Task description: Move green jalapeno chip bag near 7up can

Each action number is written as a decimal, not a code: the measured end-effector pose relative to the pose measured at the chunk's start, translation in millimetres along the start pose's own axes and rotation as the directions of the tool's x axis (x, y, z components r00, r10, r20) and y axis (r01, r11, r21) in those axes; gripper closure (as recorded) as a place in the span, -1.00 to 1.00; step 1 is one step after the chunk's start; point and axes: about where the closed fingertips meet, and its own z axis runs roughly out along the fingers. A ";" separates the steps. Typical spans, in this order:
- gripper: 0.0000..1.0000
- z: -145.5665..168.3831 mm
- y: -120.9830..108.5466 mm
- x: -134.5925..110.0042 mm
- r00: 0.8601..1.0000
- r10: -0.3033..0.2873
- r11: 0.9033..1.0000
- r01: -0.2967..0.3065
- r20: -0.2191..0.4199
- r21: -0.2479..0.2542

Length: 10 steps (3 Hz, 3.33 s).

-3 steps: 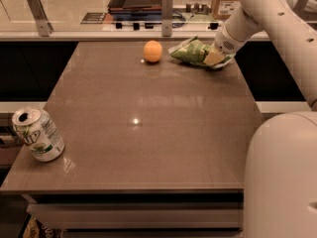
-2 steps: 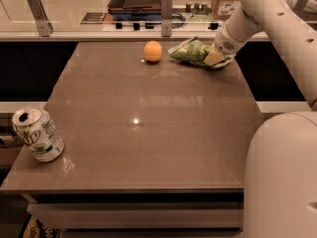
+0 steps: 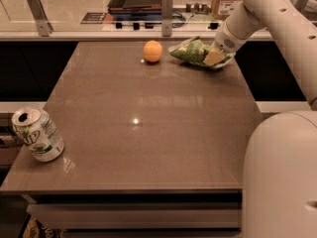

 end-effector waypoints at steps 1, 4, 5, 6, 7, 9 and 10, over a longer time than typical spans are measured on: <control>1.00 -19.8 8.6 -6.1 1.000 -0.014 1.000 0.014 -0.003 -0.014; 1.00 -78.3 44.3 -20.5 0.998 -0.041 0.999 0.042 0.044 -0.032; 1.00 -89.5 70.4 -31.4 0.997 -0.056 0.997 0.059 0.053 -0.059; 1.00 -98.7 109.0 -43.5 0.994 -0.085 0.992 0.092 0.073 -0.092; 1.00 -104.1 147.1 -53.4 0.989 -0.119 0.986 0.129 0.092 -0.107; 1.00 -98.8 209.8 -76.4 0.969 -0.192 0.963 0.216 0.153 -0.163; 1.00 -94.8 237.2 -85.0 0.954 -0.228 0.947 0.264 0.194 -0.183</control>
Offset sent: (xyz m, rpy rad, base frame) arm -0.0470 -0.0042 0.0691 -0.0280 -0.0080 0.0176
